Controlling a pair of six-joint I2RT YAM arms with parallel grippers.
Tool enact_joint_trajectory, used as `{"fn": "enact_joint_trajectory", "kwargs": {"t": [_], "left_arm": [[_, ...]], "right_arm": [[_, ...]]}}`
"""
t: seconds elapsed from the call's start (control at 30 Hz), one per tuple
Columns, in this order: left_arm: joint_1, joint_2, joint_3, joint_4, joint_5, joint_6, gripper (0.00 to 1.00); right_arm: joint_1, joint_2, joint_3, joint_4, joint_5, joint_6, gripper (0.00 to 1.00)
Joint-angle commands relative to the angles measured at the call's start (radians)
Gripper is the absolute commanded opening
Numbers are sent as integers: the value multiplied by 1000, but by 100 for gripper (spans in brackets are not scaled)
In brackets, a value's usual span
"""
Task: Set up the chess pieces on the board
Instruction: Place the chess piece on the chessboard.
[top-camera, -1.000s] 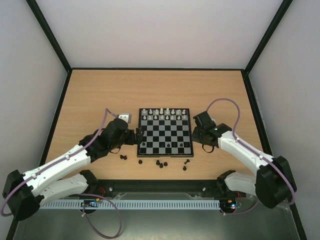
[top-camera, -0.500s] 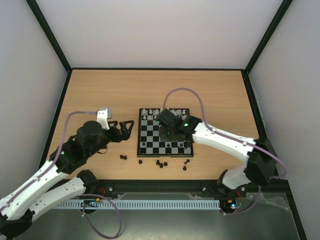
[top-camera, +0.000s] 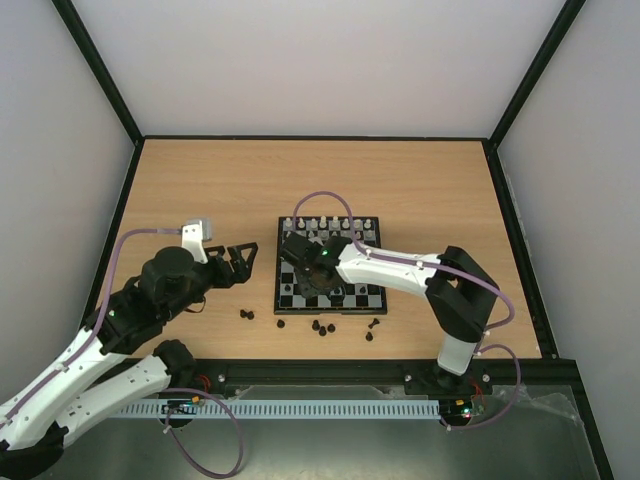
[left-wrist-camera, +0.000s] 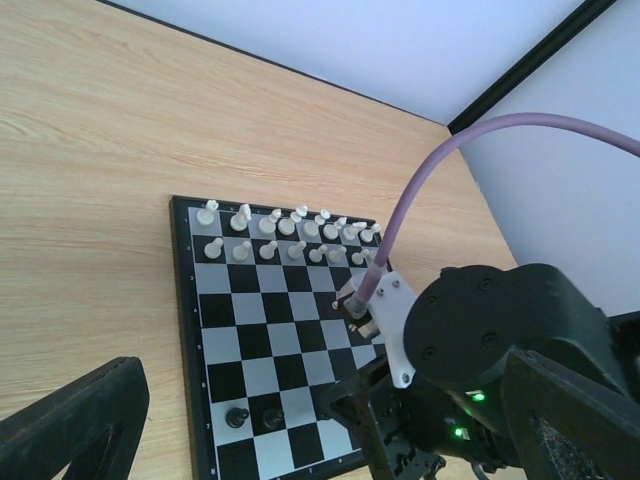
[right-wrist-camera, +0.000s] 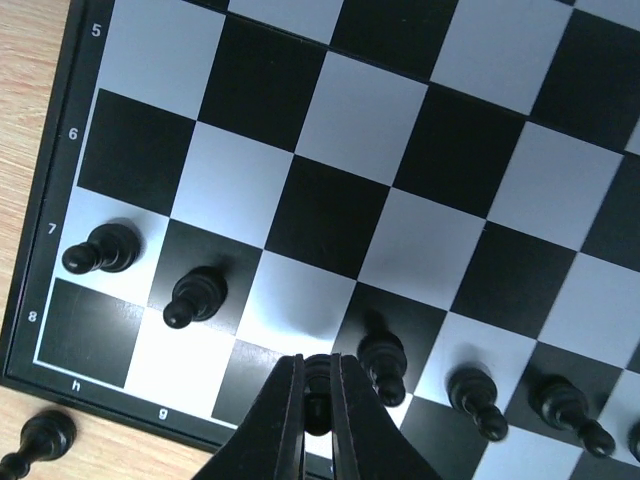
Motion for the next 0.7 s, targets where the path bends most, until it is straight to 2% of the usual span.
{"fn": "enact_joint_trajectory", "kwargs": {"t": [0.0,0.37,0.67], "left_arm": [[4,-11,-1,-20,-20,-5,99],[4,-22,-14,-26,-30,-2,99],[5,-34,-20,-32,-30,-1,99]], "right_arm": [[9,44,39,9,0,-16,1],[9,119,67,47,-15,-16,1],[9,116,55,30,-15,-9,1]]}}
